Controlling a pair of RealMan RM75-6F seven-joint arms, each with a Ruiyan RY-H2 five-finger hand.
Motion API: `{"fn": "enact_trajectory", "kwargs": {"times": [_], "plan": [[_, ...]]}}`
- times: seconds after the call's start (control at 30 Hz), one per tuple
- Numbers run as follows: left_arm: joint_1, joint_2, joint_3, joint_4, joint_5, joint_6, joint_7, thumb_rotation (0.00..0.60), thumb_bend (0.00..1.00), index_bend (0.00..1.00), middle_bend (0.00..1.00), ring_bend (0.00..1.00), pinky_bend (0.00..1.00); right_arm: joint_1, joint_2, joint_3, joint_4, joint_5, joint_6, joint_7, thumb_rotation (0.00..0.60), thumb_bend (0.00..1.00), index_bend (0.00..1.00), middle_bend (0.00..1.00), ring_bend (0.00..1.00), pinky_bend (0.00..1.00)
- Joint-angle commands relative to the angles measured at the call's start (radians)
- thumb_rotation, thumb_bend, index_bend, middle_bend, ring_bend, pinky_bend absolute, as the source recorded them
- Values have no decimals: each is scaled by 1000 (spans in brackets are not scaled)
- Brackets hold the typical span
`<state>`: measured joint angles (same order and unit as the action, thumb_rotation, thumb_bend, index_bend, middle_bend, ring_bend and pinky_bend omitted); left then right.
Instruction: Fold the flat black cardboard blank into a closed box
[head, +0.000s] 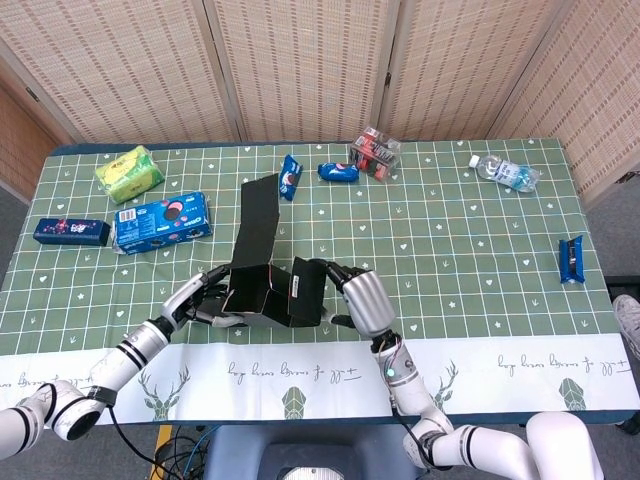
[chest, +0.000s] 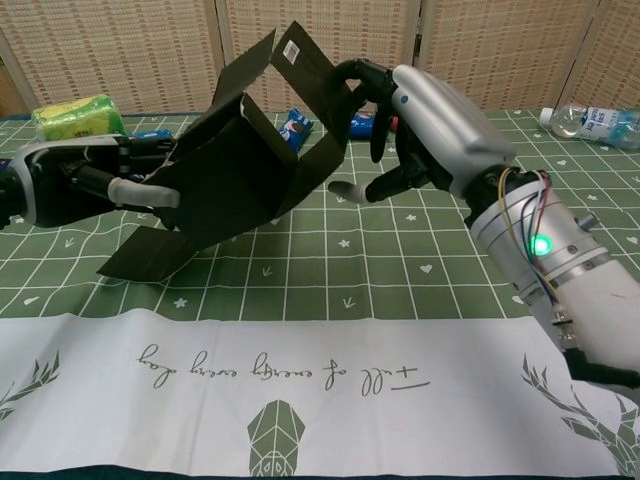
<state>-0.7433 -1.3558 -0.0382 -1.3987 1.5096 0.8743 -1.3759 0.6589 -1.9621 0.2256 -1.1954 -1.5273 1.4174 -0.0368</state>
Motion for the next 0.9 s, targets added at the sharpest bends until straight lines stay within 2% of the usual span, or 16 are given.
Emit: {"fn": "enact_trajectory", "kwargs": {"times": [0.03,0.1,0.2,0.6,0.9], "plan": [[0,-1,-2,2,-2,-2,0,600,170,191,168,468,465,-7,-12,0,12,-3,12,7,600,161,87,336,553,683],[0,-2,-2,4,-3,-4,1,600,169,191,168,468,465,-12,-17,1,20,-4,22,8,600,159,32,306,521,683],[-1,-4,-2,6,-2,-7,2,600,169,191,168,467,465,-16,-20,5,21,-1,26,16,600,159,0,282,494,683],[-3,-13,-4,12,-4,-14,22,600,169,191,168,466,465,12,-35,27,47,-23,23,-1,600,160,0,245,459,650],[-2,-25,-4,13,-8,-17,60,600,168,191,168,465,465,38,-20,11,62,-69,18,-62,600,159,0,227,405,610]]}}
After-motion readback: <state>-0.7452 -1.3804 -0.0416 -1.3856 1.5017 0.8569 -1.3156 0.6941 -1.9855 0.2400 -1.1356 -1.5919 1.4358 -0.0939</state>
